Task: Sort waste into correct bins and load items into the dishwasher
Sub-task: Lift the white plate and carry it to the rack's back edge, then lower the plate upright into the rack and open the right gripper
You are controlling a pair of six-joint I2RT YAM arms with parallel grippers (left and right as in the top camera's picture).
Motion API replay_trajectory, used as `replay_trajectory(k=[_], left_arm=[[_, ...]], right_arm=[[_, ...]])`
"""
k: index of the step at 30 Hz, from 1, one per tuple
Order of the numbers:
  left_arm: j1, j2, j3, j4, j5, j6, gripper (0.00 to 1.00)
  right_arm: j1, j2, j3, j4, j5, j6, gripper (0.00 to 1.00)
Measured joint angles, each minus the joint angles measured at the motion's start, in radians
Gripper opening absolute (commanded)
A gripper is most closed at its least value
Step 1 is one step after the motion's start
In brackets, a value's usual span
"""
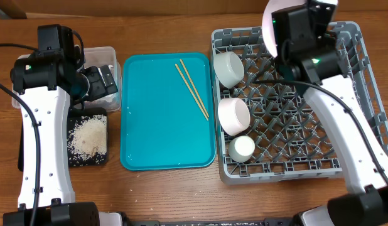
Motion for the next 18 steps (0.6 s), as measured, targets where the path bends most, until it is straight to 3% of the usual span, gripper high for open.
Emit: replay_trajectory(k=[10,18], left_arm=[[0.000,0.000,0.000,0.000,0.000,0.000,1.00],[0.000,0.000,0.000,0.000,0.000,0.000,1.00]], right_arm=[[0.002,0.165,0.000,-0.021,-0.019,0.028,0.04],[0.002,0.172,0.000,-0.019,-0.018,0.056,0.04]])
